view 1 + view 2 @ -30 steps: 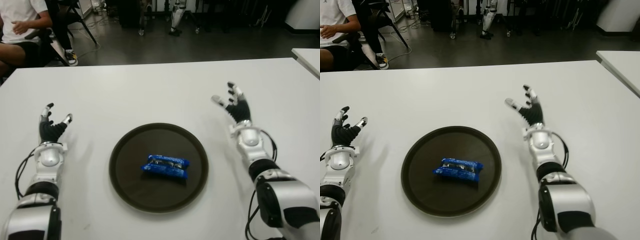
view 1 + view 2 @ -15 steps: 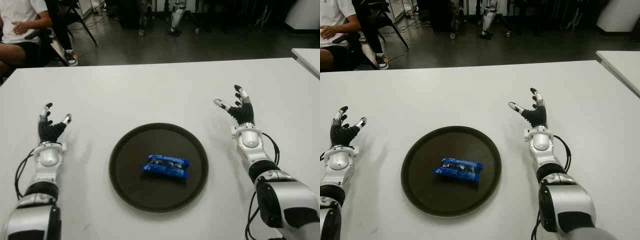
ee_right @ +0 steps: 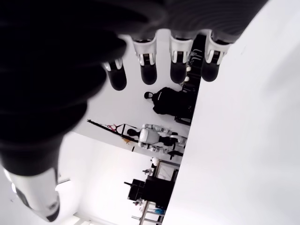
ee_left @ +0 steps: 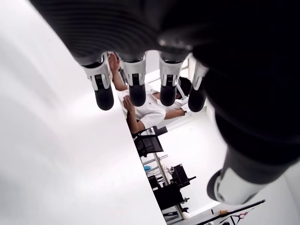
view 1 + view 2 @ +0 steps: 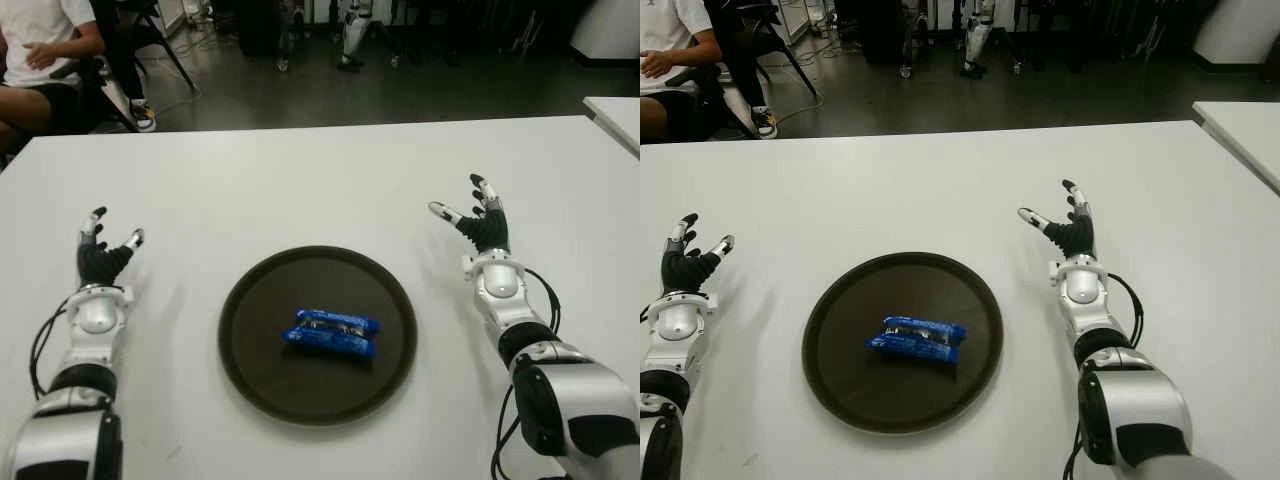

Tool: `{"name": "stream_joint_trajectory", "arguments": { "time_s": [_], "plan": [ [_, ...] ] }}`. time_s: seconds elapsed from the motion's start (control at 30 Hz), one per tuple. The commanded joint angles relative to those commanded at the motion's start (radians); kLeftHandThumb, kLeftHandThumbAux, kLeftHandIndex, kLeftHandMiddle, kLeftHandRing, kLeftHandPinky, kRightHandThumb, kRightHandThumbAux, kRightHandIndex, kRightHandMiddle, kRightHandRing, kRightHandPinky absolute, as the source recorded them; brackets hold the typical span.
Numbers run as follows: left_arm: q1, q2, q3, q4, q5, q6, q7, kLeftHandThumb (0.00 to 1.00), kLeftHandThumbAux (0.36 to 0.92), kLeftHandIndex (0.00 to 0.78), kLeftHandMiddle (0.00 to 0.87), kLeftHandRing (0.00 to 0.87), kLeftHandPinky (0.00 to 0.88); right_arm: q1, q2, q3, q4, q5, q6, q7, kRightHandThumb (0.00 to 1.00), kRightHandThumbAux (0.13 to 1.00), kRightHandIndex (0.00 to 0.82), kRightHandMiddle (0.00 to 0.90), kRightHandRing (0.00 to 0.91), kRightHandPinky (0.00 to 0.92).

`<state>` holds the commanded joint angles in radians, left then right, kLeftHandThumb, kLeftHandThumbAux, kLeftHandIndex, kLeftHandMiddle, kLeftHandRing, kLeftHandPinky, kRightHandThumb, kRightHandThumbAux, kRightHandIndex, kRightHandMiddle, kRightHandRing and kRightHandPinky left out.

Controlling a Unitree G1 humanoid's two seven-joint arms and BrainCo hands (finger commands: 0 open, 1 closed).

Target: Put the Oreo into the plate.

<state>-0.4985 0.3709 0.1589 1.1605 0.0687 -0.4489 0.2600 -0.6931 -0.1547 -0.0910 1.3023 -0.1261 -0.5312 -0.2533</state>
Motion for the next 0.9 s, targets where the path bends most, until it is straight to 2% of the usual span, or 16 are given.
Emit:
{"name": "stream_joint_trajectory", "arguments": {
  "time_s": [0.57,0.9],
  "plan": [
    [-0.003,-0.001,0.002,0.004,0.0,-0.005,0.008,0.0,0.736,0.0,0.0,0.0,0.0,-0.005,-0.003,-0.001,-0.002,0.001,0.006,-0.004,0.0,0.735,0.0,0.0,0.0,0.0],
    [-0.001,-0.006,-0.002,0.001,0.003,-0.024,0.012,0.0,0.726,0.0,0.0,0.0,0.0,-0.01,-0.006,0.002,-0.003,-0.007,0.035,-0.02,0.0,0.713,0.012,0.0,0.0,0.0]
  ]
}}
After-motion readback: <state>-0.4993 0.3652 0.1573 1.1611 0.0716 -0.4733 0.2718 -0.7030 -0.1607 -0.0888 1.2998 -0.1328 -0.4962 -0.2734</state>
